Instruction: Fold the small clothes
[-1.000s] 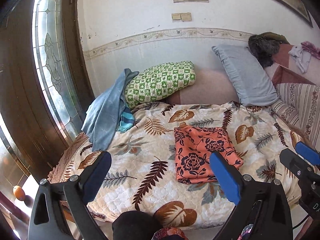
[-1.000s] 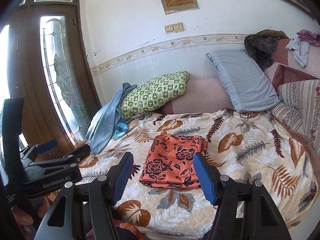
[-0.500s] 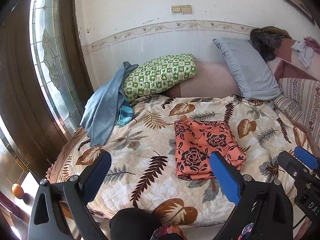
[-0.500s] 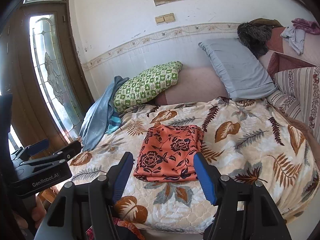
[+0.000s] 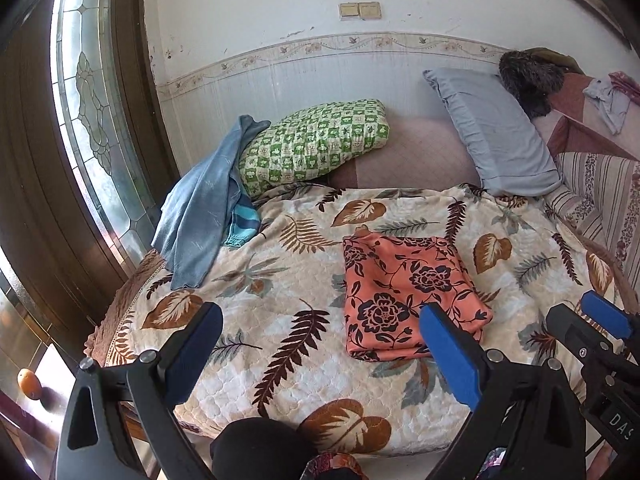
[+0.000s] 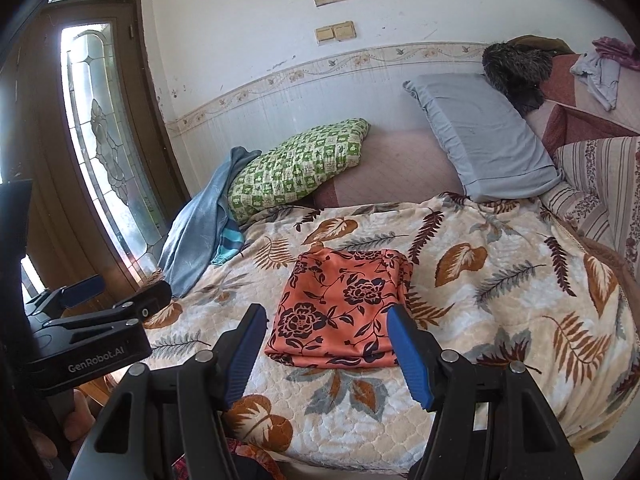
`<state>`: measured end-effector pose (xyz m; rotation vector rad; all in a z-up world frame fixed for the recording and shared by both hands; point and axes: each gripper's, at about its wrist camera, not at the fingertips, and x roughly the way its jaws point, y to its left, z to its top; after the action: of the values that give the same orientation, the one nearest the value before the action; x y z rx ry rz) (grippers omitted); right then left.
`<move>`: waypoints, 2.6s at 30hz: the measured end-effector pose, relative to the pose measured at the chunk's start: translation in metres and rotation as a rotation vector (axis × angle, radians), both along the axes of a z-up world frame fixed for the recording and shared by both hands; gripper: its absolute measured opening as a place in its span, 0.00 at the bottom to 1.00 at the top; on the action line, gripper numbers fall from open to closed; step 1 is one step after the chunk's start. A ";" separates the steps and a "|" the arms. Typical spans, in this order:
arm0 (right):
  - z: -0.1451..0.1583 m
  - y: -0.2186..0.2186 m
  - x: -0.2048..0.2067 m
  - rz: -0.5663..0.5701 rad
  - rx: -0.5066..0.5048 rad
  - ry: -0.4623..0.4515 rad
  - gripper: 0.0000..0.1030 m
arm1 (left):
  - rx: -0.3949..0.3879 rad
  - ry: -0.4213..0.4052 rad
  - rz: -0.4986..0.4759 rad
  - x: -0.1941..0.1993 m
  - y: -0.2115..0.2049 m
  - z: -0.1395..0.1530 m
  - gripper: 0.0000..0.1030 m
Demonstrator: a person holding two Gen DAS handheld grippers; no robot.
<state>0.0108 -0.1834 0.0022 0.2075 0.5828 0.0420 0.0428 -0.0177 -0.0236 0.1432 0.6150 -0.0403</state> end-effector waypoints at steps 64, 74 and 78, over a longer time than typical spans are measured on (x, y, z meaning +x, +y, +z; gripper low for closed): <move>0.009 0.031 0.046 0.052 -0.036 -0.024 0.64 | -0.122 -0.102 -0.051 0.004 0.047 0.015 0.96; -0.004 0.039 0.063 0.058 -0.044 0.024 0.64 | -0.156 -0.092 -0.013 0.017 0.068 0.009 0.96; -0.004 0.047 0.064 0.083 -0.049 0.024 0.64 | -0.147 -0.093 -0.010 0.018 0.067 0.010 0.96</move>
<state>0.0748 -0.1368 -0.0023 0.1363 0.6154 0.1058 0.0607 0.0497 -0.0137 0.0053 0.5167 -0.0876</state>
